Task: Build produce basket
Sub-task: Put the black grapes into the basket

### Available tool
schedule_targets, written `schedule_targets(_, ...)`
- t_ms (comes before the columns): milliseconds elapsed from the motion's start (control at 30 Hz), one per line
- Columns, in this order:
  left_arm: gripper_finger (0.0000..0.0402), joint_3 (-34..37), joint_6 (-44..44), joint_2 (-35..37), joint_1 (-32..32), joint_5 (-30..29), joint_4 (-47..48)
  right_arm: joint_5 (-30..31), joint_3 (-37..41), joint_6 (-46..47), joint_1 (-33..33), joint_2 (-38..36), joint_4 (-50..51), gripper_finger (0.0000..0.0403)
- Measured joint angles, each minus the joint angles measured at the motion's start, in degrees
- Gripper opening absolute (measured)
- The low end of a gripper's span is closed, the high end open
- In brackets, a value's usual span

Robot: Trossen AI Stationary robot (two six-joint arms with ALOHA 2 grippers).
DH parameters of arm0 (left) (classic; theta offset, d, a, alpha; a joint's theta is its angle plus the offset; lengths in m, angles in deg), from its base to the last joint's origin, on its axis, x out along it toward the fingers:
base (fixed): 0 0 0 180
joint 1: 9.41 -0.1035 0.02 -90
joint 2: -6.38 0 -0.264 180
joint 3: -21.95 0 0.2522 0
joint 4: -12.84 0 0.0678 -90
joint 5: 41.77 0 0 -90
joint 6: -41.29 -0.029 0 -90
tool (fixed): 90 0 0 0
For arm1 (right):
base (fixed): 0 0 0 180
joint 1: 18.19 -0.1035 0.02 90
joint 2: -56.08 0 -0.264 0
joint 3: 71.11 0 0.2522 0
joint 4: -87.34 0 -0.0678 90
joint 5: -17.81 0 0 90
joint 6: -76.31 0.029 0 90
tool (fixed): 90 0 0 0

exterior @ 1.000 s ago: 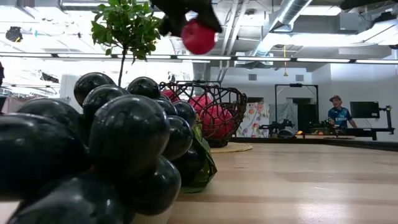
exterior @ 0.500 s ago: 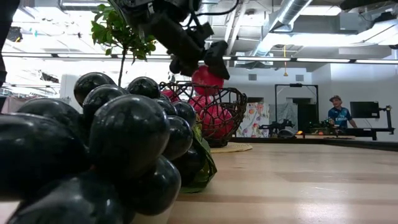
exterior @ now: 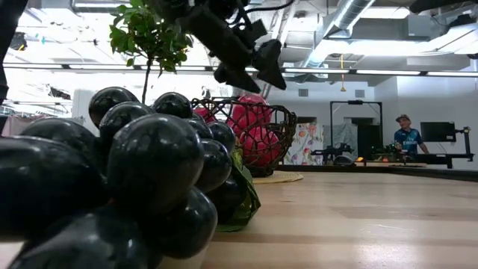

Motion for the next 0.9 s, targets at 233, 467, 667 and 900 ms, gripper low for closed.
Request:
schedule_targets(233, 0.0396, -10.16, 1.61, 2.40, 4.19, 24.78, 26.28, -0.13, 0.00, 0.02, -0.01, -0.01, -0.38, 0.0368)
schedule_targets(467, 0.0396, -10.39, 4.26, 2.52, 21.77, 28.49, 34.29, -0.42, 0.00, 0.02, -0.01, 0.00, -0.31, 0.0368)
schedule_targets(667, 0.0396, -9.76, 13.86, 2.15, 35.70, 10.10, 29.03, -0.42, 0.00, 0.02, -0.01, 0.00, -0.58, 0.0368)
schedule_targets(900, 0.0396, -9.66, 38.17, -2.00, 46.59, -17.21, 28.82, -0.41, 0.00, 0.02, 0.02, -0.02, -0.56, 0.0368)
